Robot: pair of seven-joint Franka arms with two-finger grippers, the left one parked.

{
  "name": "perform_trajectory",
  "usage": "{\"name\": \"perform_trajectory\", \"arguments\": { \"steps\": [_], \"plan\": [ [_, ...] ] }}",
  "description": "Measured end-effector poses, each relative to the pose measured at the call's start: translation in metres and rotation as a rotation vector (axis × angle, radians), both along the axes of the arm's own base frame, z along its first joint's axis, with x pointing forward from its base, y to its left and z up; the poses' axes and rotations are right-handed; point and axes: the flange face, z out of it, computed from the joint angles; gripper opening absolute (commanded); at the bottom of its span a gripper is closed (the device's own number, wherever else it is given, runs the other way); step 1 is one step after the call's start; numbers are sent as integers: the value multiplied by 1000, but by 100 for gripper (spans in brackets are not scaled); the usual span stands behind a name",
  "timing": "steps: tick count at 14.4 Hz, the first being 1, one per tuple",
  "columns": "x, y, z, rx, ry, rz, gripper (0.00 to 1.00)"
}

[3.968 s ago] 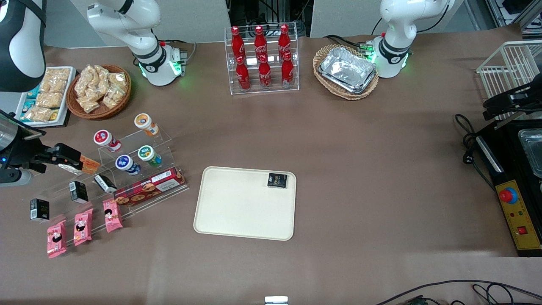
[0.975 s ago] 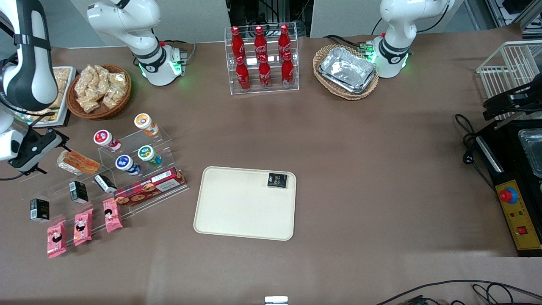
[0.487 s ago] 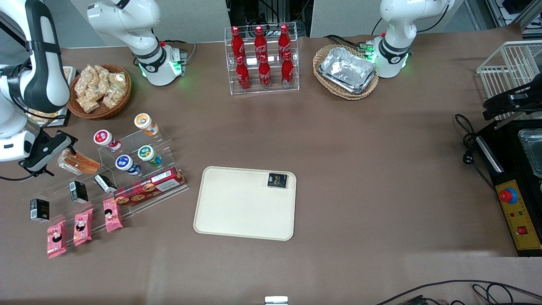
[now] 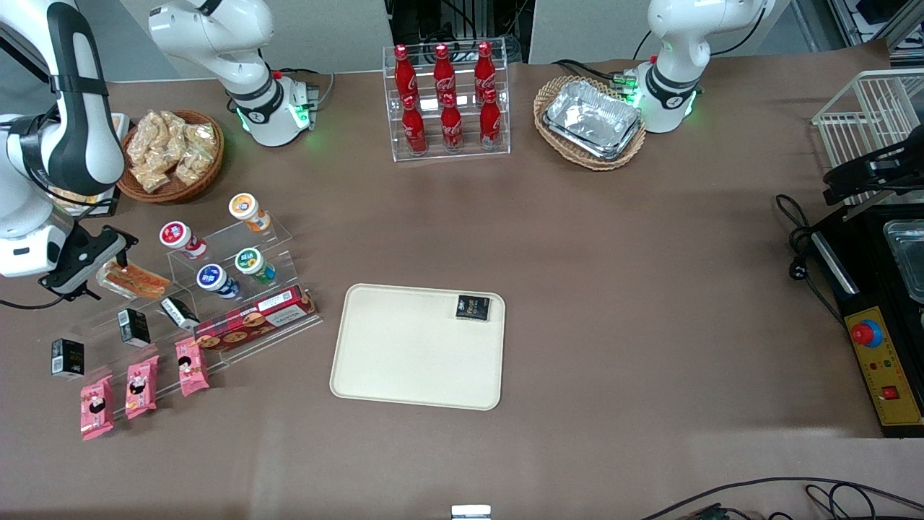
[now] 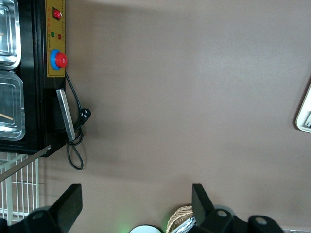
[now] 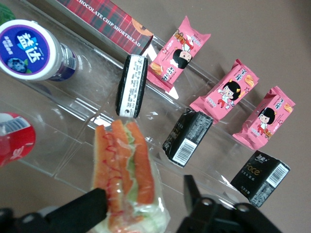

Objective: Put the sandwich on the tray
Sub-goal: 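Close the right gripper on the wrapped sandwich, then lift the sandwich and carry it toward the cream tray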

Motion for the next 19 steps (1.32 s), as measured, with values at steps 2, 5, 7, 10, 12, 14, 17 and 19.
{"name": "perform_trajectory", "arguments": {
  "steps": [2,5,7,10,12,14,17,19],
  "plan": [
    [1,-1,2,-1,-5,-3,10],
    [8,-3,16,-10,-34,-4,3],
    [12,-5,25,-11,-45,-8,3],
    [19,-9,48,11,-18,-28,3],
    [26,-10,71,20,-4,-40,3],
    [35,-6,89,26,2,-60,3],
    [55,34,118,36,11,-78,3],
    [75,86,134,40,-1,-73,3]
  ]
}}
